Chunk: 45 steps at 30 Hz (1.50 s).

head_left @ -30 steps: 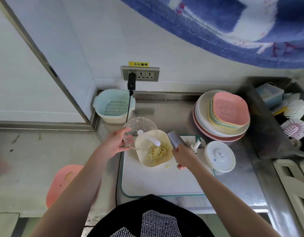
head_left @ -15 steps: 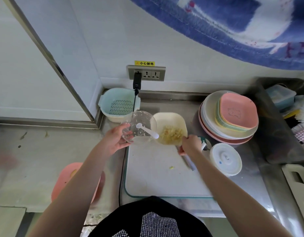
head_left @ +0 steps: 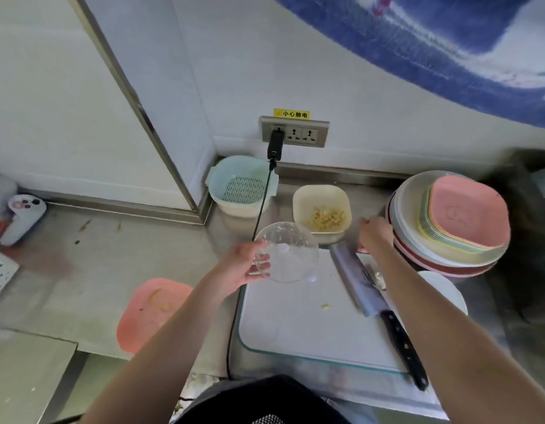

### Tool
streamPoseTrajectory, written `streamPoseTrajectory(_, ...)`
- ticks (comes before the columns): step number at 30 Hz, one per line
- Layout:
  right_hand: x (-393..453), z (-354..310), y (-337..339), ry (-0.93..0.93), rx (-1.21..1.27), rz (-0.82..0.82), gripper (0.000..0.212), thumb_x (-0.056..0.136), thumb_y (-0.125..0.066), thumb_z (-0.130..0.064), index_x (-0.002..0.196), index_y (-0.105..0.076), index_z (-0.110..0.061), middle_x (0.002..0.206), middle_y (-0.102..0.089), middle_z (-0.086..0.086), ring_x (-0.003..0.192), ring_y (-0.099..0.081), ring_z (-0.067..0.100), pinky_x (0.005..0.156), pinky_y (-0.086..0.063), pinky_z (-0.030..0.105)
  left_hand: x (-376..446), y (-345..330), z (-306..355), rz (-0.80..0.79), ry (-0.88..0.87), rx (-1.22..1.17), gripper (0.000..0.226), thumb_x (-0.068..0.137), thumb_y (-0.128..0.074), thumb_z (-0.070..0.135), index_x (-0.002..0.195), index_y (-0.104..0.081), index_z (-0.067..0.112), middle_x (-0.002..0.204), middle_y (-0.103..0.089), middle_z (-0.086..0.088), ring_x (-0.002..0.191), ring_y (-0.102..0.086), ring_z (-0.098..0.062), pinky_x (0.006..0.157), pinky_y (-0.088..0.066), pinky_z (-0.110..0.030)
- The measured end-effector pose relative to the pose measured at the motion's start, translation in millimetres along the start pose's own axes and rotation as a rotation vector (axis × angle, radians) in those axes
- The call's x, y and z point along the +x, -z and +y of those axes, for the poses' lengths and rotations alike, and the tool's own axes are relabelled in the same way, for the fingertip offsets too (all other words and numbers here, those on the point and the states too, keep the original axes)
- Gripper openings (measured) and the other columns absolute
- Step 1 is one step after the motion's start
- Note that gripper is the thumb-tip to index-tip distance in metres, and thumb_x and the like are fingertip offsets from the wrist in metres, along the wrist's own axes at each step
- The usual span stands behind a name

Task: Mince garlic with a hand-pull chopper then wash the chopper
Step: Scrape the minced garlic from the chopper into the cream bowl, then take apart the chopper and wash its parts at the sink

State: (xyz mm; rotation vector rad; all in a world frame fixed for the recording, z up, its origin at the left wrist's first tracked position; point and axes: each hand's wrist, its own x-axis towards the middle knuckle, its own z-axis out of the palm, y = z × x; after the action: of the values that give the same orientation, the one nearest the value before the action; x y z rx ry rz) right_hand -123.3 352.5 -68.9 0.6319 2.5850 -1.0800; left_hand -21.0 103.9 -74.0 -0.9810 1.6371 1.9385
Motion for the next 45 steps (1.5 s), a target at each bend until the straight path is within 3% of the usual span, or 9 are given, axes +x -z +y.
streamPoseTrajectory(5, -30.7, 57.9, 50.9, 0.085, -0.107, 0.064, 0.042, 0.092, -0.056, -0.039, 0.063, -0.045, -0.011, 0.059, -0.053, 0.007, 0.059, -0.052, 0.027, 0.053, -0.035, 0.033, 7.4, -32.3, -17.8, -0.044, 0.043, 0.063, 0.023, 0.089, -0.064, 0.030, 0.104, -0.061, 0.014, 0.094, -0.063, -0.008, 0.076, -0.063, -0.020, 0.062, -0.057, -0.035)
streamPoseTrajectory(8, -50.1, 98.3, 67.3, 0.065, -0.318, 0.202, 0.044, 0.087, -0.056, -0.053, 0.103, -0.053, -0.012, 0.107, -0.059, 0.013, 0.105, -0.053, 0.035, 0.081, -0.041, 0.040, 6.4, -54.2, -28.8, -0.076, 0.079, 0.072, 0.023, 0.087, -0.066, 0.030, 0.103, -0.062, 0.014, 0.092, -0.065, -0.008, 0.075, -0.064, -0.020, 0.058, -0.056, -0.034)
streamPoseTrajectory(11, -58.2, 133.5, 73.6, -0.117, -0.472, 0.039, 0.089, 0.075, -0.060, -0.069, 0.145, -0.021, -0.031, 0.156, -0.016, 0.007, 0.140, -0.018, 0.037, 0.108, -0.023, 0.054, 3.2, -67.0, -35.9, -0.129, 0.091, 0.107, 0.025, 0.085, -0.067, 0.032, 0.104, -0.063, 0.015, 0.095, -0.066, -0.008, 0.077, -0.066, -0.020, 0.057, -0.055, -0.033)
streamPoseTrajectory(15, -50.8, 152.2, 68.0, -0.172, -0.434, -0.106, 0.109, 0.068, -0.067, -0.068, 0.148, -0.001, -0.034, 0.158, 0.006, 0.012, 0.146, 0.001, 0.034, 0.117, 0.001, 0.052, -4.0, -75.9, -38.4, -0.156, 0.080, 0.142, 0.021, 0.087, -0.067, 0.033, 0.099, -0.064, 0.016, 0.093, -0.067, -0.007, 0.076, -0.066, -0.021, 0.060, -0.056, -0.035)
streamPoseTrajectory(20, -54.2, 143.6, 64.7, -0.227, -0.314, -0.011, 0.118, 0.059, -0.079, -0.060, 0.146, -0.002, -0.036, 0.150, -0.013, 0.011, 0.135, -0.017, 0.041, 0.107, -0.029, 0.050, -13.3, -70.4, -41.6, -0.164, 0.082, 0.156, 0.021, 0.087, -0.067, 0.032, 0.101, -0.063, 0.017, 0.096, -0.067, -0.007, 0.075, -0.066, -0.020, 0.061, -0.056, -0.034)
streamPoseTrajectory(31, -103.2, 82.3, 50.7, 0.465, -0.257, 0.246, 0.121, 0.050, -0.079, -0.056, 0.144, -0.004, -0.038, 0.153, -0.012, 0.004, 0.134, -0.017, 0.031, 0.108, -0.025, 0.048, -20.7, -45.6, -33.4, -0.248, 0.103, 0.004, 0.017, 0.087, -0.067, 0.023, 0.100, -0.066, 0.012, 0.095, -0.054, -0.006, 0.077, -0.058, -0.020, 0.068, -0.058, -0.039)
streamPoseTrajectory(36, -124.2, 35.8, 38.0, 0.777, -0.300, -0.117, 0.133, 0.047, -0.085, -0.054, 0.148, 0.000, -0.034, 0.153, -0.013, 0.000, 0.136, -0.016, 0.023, 0.112, -0.022, 0.044, -28.9, -46.8, -31.9, -0.347, 0.133, 0.015, 0.052, 0.084, -0.053, 0.057, 0.115, -0.060, 0.016, 0.110, -0.066, -0.008, 0.097, -0.065, -0.028, 0.094, -0.048, -0.051)
streamPoseTrajectory(41, -133.4, 30.1, 19.5, 0.800, -0.508, -0.283, 0.124, 0.053, -0.077, -0.064, 0.141, 0.010, -0.054, 0.157, 0.001, -0.005, 0.142, -0.009, 0.030, 0.114, -0.018, 0.054, -37.3, -57.3, -28.9, -0.357, 0.158, -0.116, 0.054, 0.089, -0.039, 0.065, 0.112, -0.061, 0.022, 0.103, -0.071, -0.012, 0.096, -0.066, -0.033, 0.076, -0.053, -0.050)
streamPoseTrajectory(45, -110.5, 33.3, 27.4, 0.681, 0.074, -0.406, 0.095, 0.067, -0.072, -0.056, 0.142, -0.013, -0.054, 0.156, -0.017, -0.009, 0.144, -0.018, 0.018, 0.115, -0.023, 0.042, -39.6, -58.0, -34.5, -0.347, 0.162, -0.254, 0.049, 0.071, -0.058, 0.051, 0.105, -0.064, 0.016, 0.099, -0.069, -0.015, 0.093, -0.063, -0.039, 0.081, -0.051, -0.053)
